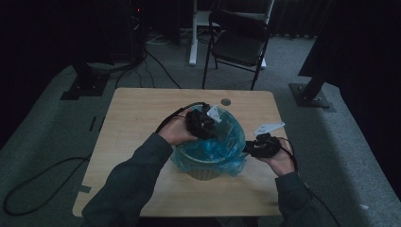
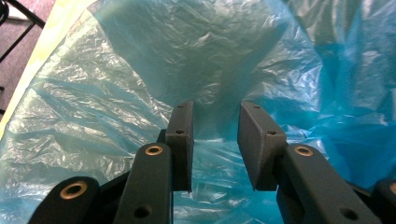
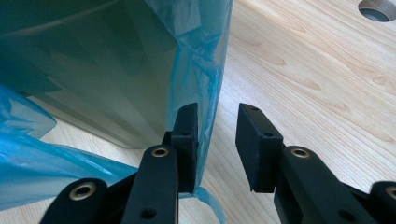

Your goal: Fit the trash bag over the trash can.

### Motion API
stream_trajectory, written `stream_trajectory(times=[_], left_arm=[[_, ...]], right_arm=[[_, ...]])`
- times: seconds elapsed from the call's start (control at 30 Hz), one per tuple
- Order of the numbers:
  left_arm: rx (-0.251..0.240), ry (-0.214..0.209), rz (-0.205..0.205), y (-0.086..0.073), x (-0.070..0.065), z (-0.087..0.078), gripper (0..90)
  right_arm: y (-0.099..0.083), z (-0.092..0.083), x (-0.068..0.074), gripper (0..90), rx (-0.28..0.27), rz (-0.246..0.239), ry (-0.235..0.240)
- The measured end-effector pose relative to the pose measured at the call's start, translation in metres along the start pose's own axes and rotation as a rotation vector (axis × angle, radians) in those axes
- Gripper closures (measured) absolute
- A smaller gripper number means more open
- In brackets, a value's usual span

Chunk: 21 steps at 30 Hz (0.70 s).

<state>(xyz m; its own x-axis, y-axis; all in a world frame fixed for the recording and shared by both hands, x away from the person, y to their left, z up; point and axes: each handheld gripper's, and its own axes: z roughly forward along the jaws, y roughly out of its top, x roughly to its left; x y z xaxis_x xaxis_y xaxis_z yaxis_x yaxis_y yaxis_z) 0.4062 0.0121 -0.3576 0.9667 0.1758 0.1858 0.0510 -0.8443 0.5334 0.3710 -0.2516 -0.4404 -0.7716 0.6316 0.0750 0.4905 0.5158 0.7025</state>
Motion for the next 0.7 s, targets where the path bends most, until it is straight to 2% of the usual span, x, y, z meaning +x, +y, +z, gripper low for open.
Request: stream_trajectory(times=[0.23,0.4,0.53,0.7], left_arm=[[0.102,0.052,0.044,0.006,-0.003,0.011,66.2],[0.171,0.075,0.096,0.011,-0.008,0.017,65.6],[0.165,0.048,0.104,0.016,-0.011,0.022,64.8],[0.218,0.031,0.121,0.017,-0.013,0.040,64.2]], right_arm=[[-0.001,0.000,0.000,69.1,0.000,0.002,0.000],[-0.001,0.001,0.000,69.1,0.003,-0.001,0.000],[-0.001,0.001,0.000,69.1,0.003,-0.001,0.001],[-0.002,-0.001,0.000,69.1,-0.001,0.004,0.000]])
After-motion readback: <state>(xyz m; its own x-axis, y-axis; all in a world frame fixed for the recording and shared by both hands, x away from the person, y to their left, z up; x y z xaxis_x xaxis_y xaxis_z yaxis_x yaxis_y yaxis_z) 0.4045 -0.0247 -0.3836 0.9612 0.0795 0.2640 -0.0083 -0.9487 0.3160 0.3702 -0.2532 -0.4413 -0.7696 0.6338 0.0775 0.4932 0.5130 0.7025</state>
